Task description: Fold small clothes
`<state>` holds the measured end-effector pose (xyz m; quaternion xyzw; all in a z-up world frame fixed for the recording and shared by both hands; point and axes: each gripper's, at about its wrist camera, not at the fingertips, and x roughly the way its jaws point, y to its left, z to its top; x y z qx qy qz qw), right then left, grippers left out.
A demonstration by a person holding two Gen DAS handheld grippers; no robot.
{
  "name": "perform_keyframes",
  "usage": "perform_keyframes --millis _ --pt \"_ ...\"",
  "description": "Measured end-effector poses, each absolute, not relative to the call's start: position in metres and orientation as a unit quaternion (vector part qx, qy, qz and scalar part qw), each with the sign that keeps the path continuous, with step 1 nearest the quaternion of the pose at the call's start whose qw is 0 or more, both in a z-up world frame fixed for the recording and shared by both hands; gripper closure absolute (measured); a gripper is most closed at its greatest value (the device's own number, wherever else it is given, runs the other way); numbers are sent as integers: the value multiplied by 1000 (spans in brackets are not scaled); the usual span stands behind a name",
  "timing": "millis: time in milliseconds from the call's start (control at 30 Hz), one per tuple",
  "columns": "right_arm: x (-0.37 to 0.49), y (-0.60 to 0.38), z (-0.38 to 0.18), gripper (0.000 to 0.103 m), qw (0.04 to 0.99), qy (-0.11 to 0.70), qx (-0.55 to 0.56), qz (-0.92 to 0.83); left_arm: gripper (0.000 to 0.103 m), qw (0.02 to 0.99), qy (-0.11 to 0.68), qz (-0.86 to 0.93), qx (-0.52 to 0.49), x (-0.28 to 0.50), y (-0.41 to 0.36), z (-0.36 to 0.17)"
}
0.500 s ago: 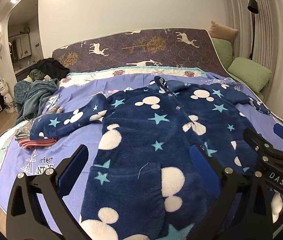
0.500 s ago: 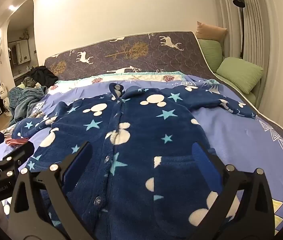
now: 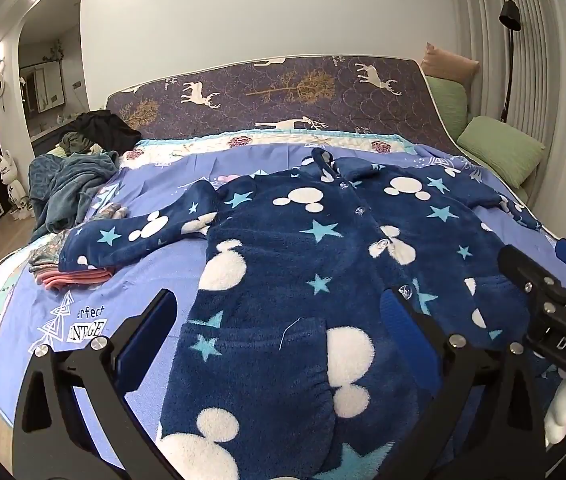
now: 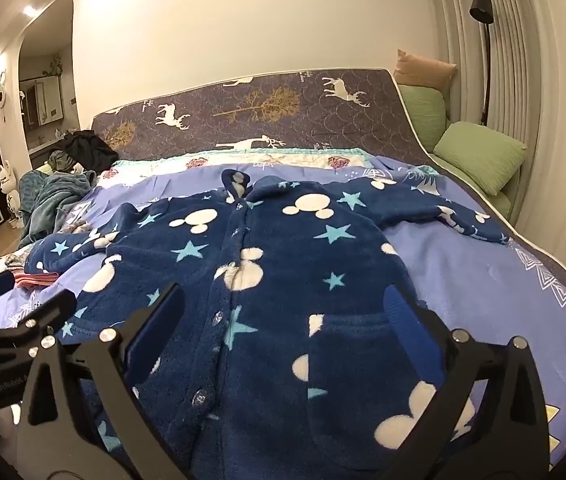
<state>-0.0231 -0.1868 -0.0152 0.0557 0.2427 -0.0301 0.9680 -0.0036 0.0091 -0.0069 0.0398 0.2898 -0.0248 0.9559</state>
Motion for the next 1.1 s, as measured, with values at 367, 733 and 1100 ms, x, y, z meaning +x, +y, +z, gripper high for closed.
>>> perform_keyframes --millis 367,733,1100 --pt "-20 -180 -11 2 966 252 49 -33 1 956 288 -25 55 -1 4 -15" --pt "-17 -180 -10 2 967 248 48 -39 1 953 293 -25 66 4 3 -24" --pt "-13 -179 -13 2 965 254 48 -37 1 950 305 -31 60 10 4 -32"
